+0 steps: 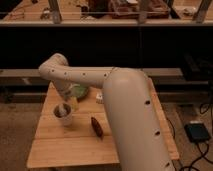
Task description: Place the white sponge in the ceramic cup
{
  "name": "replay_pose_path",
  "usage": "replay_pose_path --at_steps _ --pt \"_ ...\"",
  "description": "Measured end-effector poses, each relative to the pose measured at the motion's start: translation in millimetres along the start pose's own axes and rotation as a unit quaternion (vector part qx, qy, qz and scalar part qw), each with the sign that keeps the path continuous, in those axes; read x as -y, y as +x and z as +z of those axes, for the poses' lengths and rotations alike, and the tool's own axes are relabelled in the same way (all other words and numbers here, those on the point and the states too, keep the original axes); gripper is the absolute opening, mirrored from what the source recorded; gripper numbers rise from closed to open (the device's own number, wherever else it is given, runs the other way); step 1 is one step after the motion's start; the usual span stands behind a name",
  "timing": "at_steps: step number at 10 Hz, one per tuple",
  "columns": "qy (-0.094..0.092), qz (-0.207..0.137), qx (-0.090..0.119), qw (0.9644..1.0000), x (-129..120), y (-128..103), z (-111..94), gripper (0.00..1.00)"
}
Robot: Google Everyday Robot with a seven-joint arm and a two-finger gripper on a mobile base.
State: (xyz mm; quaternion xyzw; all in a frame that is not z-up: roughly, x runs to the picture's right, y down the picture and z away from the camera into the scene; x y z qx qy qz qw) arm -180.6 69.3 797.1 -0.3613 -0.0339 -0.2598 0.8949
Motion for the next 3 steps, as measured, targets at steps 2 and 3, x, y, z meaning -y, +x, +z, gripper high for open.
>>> replay_pose_path --at_steps 2,3 --pt "0.001 -0.001 0.0 1.0 0.4 1.0 0.0 0.65" --pt "0.004 -0.001 0.002 1.0 0.9 2.5 -0.3 0.75"
